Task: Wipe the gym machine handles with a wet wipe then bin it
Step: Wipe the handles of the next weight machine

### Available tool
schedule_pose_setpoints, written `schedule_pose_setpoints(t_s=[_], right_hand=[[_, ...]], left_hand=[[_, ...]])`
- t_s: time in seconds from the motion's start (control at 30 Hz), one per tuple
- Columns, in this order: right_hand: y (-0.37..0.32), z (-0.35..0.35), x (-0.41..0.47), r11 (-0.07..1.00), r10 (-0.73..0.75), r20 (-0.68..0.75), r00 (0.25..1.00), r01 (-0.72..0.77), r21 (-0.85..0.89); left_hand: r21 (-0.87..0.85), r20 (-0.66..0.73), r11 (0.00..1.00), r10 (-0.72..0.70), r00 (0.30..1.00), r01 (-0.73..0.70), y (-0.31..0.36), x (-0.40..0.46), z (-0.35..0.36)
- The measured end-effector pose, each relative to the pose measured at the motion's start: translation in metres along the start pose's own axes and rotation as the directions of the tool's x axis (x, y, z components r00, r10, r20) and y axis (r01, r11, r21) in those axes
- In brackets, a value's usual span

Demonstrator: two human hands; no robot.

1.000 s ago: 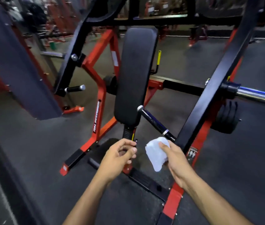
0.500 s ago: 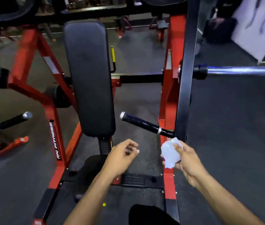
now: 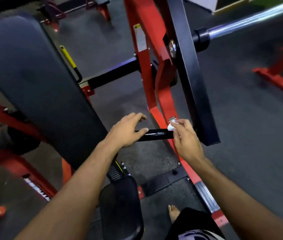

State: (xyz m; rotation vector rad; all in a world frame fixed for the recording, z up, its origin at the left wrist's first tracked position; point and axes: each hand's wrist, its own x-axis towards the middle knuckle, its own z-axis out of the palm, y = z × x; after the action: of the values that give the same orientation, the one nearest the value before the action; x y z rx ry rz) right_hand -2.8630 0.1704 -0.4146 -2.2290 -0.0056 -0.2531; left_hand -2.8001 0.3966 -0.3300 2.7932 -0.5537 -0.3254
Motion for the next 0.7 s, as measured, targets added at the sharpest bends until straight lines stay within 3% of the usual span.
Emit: schedule_pose_setpoints(t_s=[0.07, 0.13, 0.2, 0.37, 0.57, 0.7], right_hand=[[-0.003, 0.011, 0.0, 0.987, -0.047, -0.071, 0.996, 0.036, -0.157], [-0.004, 0.02, 0.0, 0.953, -0.082, -0.131, 0.988, 0.039, -0.299], [-0.007, 0.027, -0.005, 0.958, 0.012, -0.173, 0.985, -0.061, -0.28], [-0.028, 0.041, -0.021, 0.972, 0.182, -0.261, 0.948, -0.213, -0.097], [-0.042, 0.055, -0.006, 0.882, 0.423, -0.518, 0.744, -0.47, 0.045], [-0.052, 0.072, -0.007, 0.881, 0.439, -0.552, 0.709, -0.46, 0.11]], left_hand=[[0.03, 0.212, 0.998, 0.054, 0.976, -0.062, -0.006, 0.015, 0.005], [0.155, 0.333, 0.974, 0.108, 0.937, -0.167, -0.012, 0.026, 0.017], [0.247, 0.293, 0.94, 0.16, 0.943, -0.236, -0.016, 0.03, 0.027], [0.212, 0.219, 0.928, 0.26, 0.941, -0.306, -0.022, 0.027, 0.03], [0.184, 0.17, 0.937, 0.266, 0.949, -0.295, -0.023, 0.03, 0.033], [0.168, 0.16, 0.94, 0.27, 0.949, -0.296, -0.023, 0.031, 0.034]])
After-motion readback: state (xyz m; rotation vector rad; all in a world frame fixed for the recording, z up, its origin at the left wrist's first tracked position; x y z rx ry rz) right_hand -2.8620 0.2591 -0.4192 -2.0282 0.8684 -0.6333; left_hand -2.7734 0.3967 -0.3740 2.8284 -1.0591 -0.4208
